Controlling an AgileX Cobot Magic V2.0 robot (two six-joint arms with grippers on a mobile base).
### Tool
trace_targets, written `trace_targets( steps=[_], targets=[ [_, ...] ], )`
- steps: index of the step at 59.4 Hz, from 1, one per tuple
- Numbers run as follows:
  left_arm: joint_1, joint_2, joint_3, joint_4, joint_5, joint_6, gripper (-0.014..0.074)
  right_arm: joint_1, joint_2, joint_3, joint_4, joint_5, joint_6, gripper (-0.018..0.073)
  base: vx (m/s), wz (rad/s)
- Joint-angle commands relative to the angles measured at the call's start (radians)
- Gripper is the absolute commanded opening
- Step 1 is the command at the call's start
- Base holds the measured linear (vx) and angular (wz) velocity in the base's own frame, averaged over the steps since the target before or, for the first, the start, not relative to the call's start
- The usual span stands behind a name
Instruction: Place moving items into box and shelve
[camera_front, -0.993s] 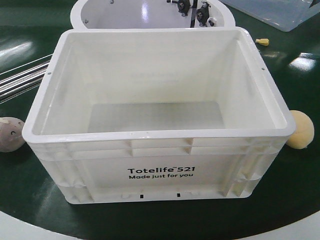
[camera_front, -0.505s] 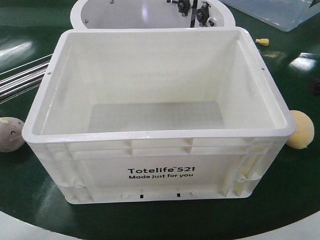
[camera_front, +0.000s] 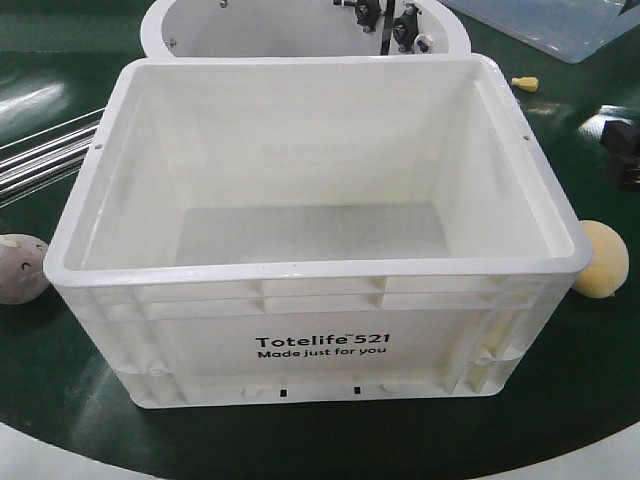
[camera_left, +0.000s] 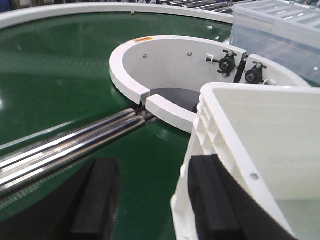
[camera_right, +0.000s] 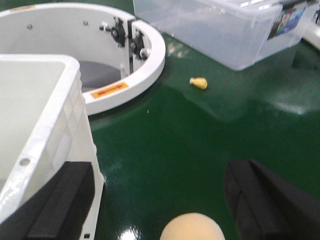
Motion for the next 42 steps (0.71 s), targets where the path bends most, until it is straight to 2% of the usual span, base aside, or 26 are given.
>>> trace_targets(
  steps=[1, 3, 7, 12, 17, 23, 31, 42],
  targets=[
    [0.006, 0.000, -0.064, -0.007, -0.018, -0.091, 0.0450, -0.038, 0.007, -0.093, 0.001, 0.004, 0.029, 0.0563, 0.00, 0.00],
    [0.016, 0.005, -0.088, -0.004, 0.024, -0.117, 0.0450, -0.061, 0.019, -0.131, 0.001, 0.040, 0.040, 0.0554, 0.00, 0.00],
    [0.041, 0.023, -0.154, 0.007, 0.091, -0.119, 0.0450, -0.117, 0.055, -0.229, 0.000, 0.112, 0.040, 0.0542, 0.00, 0.00],
    [0.077, 0.071, -0.267, 0.077, 0.184, -0.117, 0.0450, -0.173, 0.131, -0.363, -0.001, 0.221, 0.008, 0.0540, 0.00, 0.00],
    [0.107, 0.145, -0.362, 0.153, 0.275, -0.120, 0.0450, -0.210, 0.220, -0.467, 0.000, 0.353, -0.016, 0.0540, 0.00, 0.00],
    [0.128, 0.227, -0.426, 0.156, 0.328, -0.136, 0.0450, -0.224, 0.327, -0.531, -0.001, 0.457, -0.023, 0.0540, 0.00, 0.00],
    [0.131, 0.266, -0.439, 0.147, 0.331, -0.149, 0.0450, -0.223, 0.384, -0.536, 0.023, 0.496, -0.031, 0.0540, 0.00, 0.00],
    [0.131, 0.277, -0.437, 0.151, 0.363, -0.149, 0.0451, -0.223, 0.389, -0.536, 0.028, 0.475, -0.057, 0.0540, 0.00, 0.00]
  ],
)
